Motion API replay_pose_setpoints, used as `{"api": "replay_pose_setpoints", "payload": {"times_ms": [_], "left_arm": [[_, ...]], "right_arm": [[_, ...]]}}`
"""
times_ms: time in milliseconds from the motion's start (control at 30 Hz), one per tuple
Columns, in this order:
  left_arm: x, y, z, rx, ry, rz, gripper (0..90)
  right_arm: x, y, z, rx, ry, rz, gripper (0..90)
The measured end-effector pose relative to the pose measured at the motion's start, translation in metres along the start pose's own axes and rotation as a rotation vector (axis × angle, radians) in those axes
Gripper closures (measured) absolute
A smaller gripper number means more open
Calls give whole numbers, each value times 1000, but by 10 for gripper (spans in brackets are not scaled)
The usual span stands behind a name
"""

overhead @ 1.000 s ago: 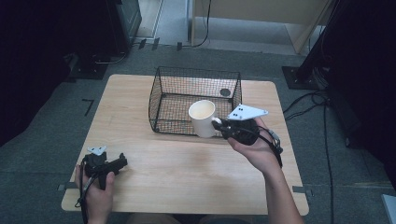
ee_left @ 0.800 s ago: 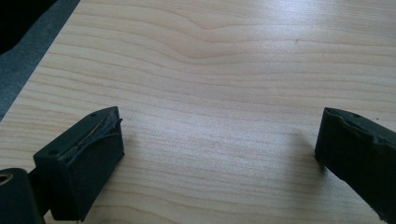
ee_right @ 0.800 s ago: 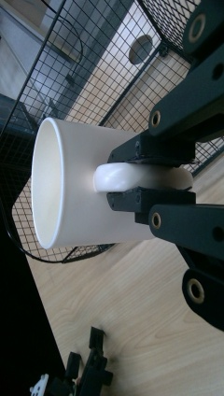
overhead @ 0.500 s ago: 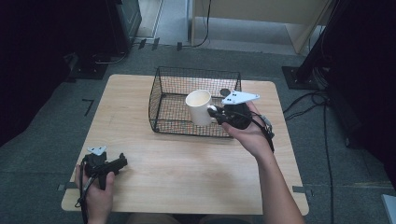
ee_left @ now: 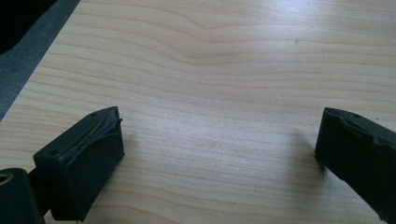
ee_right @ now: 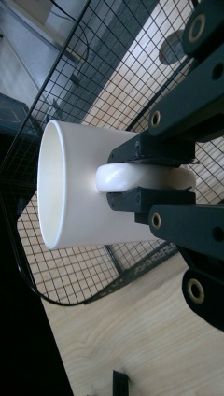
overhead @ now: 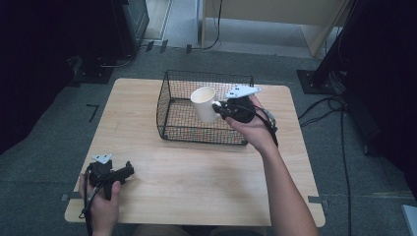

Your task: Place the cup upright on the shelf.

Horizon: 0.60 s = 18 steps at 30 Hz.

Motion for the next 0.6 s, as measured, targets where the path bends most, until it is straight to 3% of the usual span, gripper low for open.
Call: {"api": "replay_pose_setpoints", "payload": {"times_ms": [600], "left_arm": [[0,0,0,1,1,0,13]], "right_arm": [[47,-21,7,-18,-8,14,805]]}}
Point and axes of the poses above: each handheld gripper's, and its own axes: x roughly forward along the jaws, z roughly out of its top, y roughly to its left, the point moved 5 cm from there along x, roughly forward along the jaws, and after that the axes turned 12 degrees about -x, right-handed, at the moved point
